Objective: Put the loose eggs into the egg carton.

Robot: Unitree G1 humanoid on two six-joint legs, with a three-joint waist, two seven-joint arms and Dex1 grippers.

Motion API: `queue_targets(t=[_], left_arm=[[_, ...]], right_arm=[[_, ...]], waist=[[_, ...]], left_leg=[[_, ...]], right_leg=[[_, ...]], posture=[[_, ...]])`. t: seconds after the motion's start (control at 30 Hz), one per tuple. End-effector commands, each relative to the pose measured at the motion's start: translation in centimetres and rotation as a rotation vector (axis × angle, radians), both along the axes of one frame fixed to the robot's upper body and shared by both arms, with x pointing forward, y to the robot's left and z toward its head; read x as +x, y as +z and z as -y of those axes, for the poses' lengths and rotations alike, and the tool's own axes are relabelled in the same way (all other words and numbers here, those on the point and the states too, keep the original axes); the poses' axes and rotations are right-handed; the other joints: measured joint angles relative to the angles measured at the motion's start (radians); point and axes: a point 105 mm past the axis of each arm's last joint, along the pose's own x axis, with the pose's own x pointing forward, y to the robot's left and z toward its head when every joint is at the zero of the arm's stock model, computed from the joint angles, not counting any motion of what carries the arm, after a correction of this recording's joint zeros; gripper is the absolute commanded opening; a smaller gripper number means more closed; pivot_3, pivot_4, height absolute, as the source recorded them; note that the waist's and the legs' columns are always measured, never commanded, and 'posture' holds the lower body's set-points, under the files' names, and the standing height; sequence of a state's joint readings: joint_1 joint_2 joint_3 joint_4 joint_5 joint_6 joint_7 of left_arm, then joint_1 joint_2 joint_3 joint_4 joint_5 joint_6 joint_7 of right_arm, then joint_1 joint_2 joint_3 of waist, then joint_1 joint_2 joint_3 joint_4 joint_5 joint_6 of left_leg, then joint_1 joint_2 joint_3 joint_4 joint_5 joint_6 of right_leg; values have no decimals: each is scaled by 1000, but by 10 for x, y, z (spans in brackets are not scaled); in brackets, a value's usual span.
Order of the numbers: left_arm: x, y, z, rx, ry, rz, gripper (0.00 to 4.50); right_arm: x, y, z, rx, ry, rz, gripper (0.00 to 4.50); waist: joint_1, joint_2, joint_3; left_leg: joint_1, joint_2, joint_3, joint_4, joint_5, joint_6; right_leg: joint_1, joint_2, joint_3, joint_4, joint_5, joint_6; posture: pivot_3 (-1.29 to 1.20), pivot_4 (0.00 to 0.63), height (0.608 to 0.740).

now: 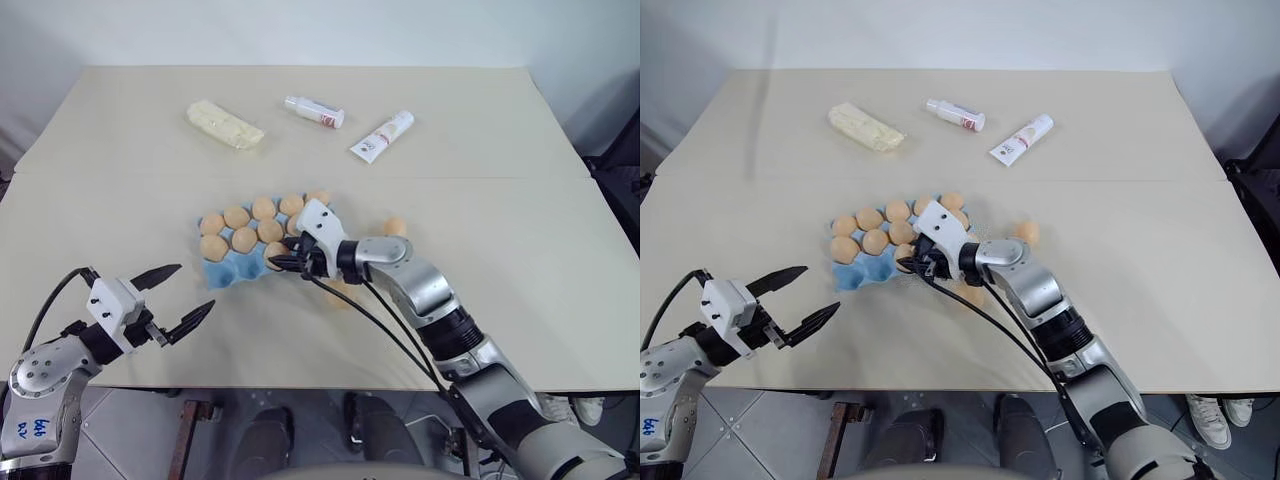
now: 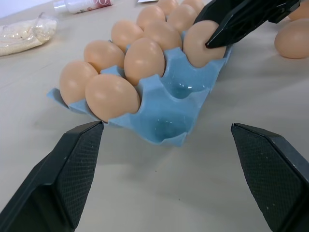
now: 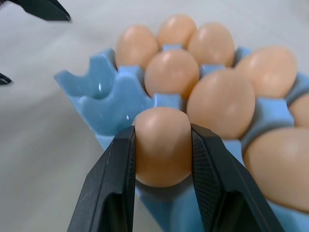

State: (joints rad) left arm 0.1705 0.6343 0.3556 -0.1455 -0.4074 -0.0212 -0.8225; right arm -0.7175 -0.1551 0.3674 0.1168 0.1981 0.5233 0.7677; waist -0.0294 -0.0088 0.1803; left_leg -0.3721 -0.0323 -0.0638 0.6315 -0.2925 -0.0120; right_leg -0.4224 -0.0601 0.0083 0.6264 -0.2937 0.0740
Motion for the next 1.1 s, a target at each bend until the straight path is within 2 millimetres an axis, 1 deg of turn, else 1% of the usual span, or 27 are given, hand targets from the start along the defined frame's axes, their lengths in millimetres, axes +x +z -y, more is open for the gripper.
queue_targets(t=[0.03, 0.1, 0.17, 0.3, 0.4, 0.5, 0.57, 0.7, 0.73, 0.77, 0.8, 0.83, 0.87, 0.97, 1.07, 1.1], left_arm=[[0, 9, 1, -2, -3, 34, 4500], [0, 9, 0, -3, -3, 33, 4500], [0, 9, 0, -3, -3, 33, 4500], [2, 9, 2, -8, -6, 33, 4500], [3, 9, 4, -9, -12, 34, 4500], [4, 11, 4, -8, -16, 37, 4500], [5, 12, 3, -7, -17, 38, 4500], [5, 12, 2, -5, -18, 37, 4500], [5, 12, 2, -5, -19, 37, 4500], [5, 12, 3, -5, -20, 36, 4500], [5, 12, 3, -7, -23, 33, 4500], [6, 13, 5, -11, -30, 30, 4500], [6, 13, 6, -13, -34, 27, 4500], [8, 14, 16, -17, -87, 17, 4500], [12, 14, 22, -19, -121, 11, 4500], [14, 15, 24, -29, -134, 6, 4500]], right_arm=[[-18, 40, -2, 152, 114, 73, 1524], [-22, 48, 3, 183, 133, 81, 1524], [-20, 51, 11, 193, 116, 90, 1524], [-5, 41, 28, 142, 34, 114, 1524], [3, 36, 35, 144, -2, 95, 1524], [8, 26, 40, 114, -18, 93, 2194], [7, 24, 40, 113, -14, 88, 2923], [3, 27, 39, 127, 7, 90, 4286], [2, 28, 39, 129, 8, 93, 4455], [1, 30, 42, 129, 8, 102, 4455], [-2, 33, 48, 128, 8, 116, 4455], [-6, 37, 60, 133, 3, 140, 4455], [-9, 39, 68, 135, 0, 157, 4455], [-27, 48, 120, 167, -59, 222, 4455], [-39, 41, 159, 138, -174, 240, 4455], [-44, 35, 178, 114, -238, 250, 4455]], waist=[[1, 0, 0], [1, 0, 0], [1, 0, 0], [2, 0, 0], [0, 0, 0], [0, 0, 0], [1, 0, 0], [1, 0, 0], [1, 0, 0], [1, 0, 0], [2, 0, 0], [2, 0, 0], [6, 0, 0], [30, 0, 0], [38, 0, 0], [38, 0, 0]], left_leg=[[0, 0, 0, 0, 0, 0], [-1, 0, 0, 0, 0, 0], [-1, 0, 0, 0, 0, 0], [-1, 0, 0, 0, 0, 0], [-1, 0, 0, 0, 0, 0], [-1, 0, 0, 0, 0, 0], [-1, 0, 1, 0, 0, -1], [-2, 0, 1, 0, 0, 0], [-2, 0, 1, 0, 0, -1], [-2, 0, 1, 0, 0, -1], [-2, 0, 1, 0, 0, -1], [-2, 0, 1, 0, 0, -1], [-2, 0, 1, 0, 0, -1], [-4, -1, 0, 0, 0, 0], [-4, -1, 0, 0, -1, 2], [-4, -1, 0, 0, -1, 2]], right_leg=[[0, 0, 0, 0, 0, 0], [-1, 0, 0, 0, 0, 0], [-1, 0, 0, 0, 0, 0], [-1, 0, 0, 0, 0, 0], [-1, 0, 0, 0, 0, 0], [-2, 0, 0, 1, 0, 0], [-2, 0, 0, 1, 0, 0], [-2, 0, 0, 1, 0, 0], [-2, 0, 0, 1, 0, 0], [-2, 0, 0, 1, 0, 0], [-2, 0, 0, 1, 0, 0], [-2, 0, 0, 1, 0, 0], [-2, 0, 0, 1, 0, 0], [-2, -1, 0, -2, 0, 0], [-1, 0, 0, -5, 0, 1], [-1, 0, 0, -4, 0, 1]], posture=[[0, 150, 740], [0, 150, 740], [0, 150, 740], [0, 150, 740], [0, 150, 740], [0, 150, 740], [0, 150, 740], [0, 150, 740], [0, 150, 740], [0, 150, 740], [0, 150, 740], [0, 150, 740], [0, 150, 740], [0, 150, 740], [0, 150, 740], [0, 150, 740]])
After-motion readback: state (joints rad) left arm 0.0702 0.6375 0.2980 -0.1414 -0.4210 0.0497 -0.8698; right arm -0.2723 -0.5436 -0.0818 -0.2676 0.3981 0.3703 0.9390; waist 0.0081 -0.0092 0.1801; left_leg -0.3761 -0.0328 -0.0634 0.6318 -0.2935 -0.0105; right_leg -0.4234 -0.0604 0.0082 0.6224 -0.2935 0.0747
